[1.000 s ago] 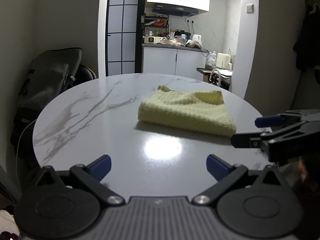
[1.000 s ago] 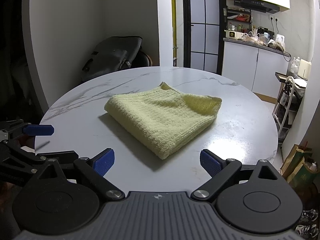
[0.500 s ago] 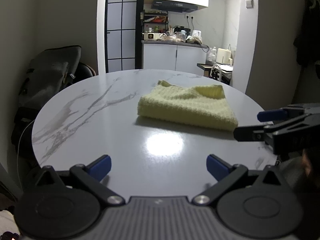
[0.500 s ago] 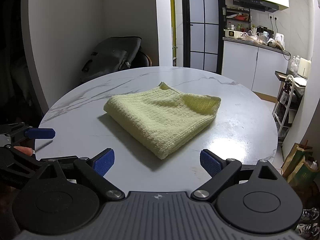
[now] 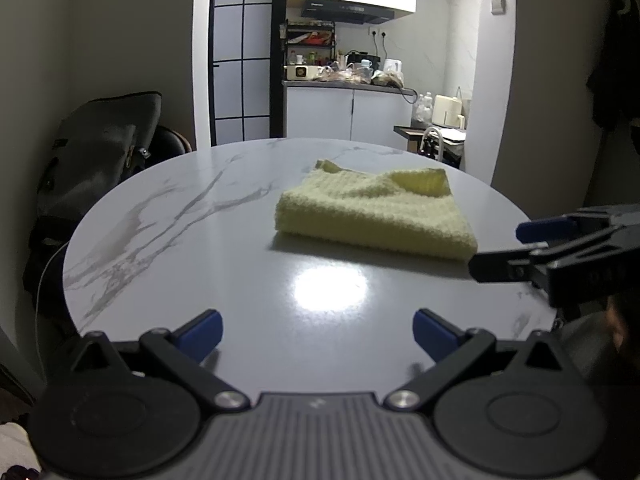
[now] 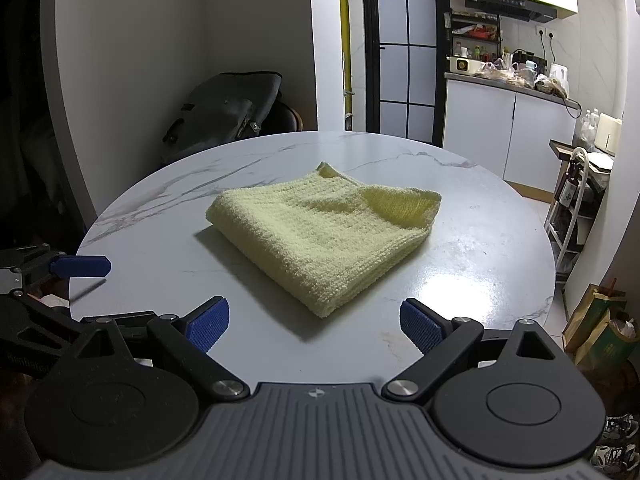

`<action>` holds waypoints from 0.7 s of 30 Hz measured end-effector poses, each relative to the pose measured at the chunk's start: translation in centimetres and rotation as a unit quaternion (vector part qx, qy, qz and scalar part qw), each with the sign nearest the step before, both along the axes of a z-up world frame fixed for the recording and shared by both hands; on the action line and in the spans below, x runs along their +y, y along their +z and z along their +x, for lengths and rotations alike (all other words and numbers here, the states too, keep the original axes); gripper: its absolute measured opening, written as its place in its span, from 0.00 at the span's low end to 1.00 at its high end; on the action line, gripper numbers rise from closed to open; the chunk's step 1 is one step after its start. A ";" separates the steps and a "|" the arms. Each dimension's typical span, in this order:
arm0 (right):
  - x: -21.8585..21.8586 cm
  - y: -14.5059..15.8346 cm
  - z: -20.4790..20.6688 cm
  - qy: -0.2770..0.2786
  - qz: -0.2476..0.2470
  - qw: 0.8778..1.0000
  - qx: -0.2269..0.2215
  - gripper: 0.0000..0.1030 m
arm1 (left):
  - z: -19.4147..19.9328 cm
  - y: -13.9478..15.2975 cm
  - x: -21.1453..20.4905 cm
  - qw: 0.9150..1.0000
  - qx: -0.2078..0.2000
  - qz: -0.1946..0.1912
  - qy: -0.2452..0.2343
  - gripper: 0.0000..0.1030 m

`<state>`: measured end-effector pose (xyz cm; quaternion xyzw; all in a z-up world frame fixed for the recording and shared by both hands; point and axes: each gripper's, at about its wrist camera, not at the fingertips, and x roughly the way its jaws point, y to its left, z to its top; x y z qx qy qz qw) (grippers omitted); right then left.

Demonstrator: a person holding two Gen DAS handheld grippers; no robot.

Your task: Fold towel

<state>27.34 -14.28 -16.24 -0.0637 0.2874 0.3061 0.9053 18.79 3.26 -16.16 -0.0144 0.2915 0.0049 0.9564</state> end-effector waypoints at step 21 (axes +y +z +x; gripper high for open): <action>0.2 -0.1 0.4 -0.011 -0.004 1.000 0.008 0.93 | -0.1 0.5 1.3 1.000 -0.006 -0.009 -0.005 1.00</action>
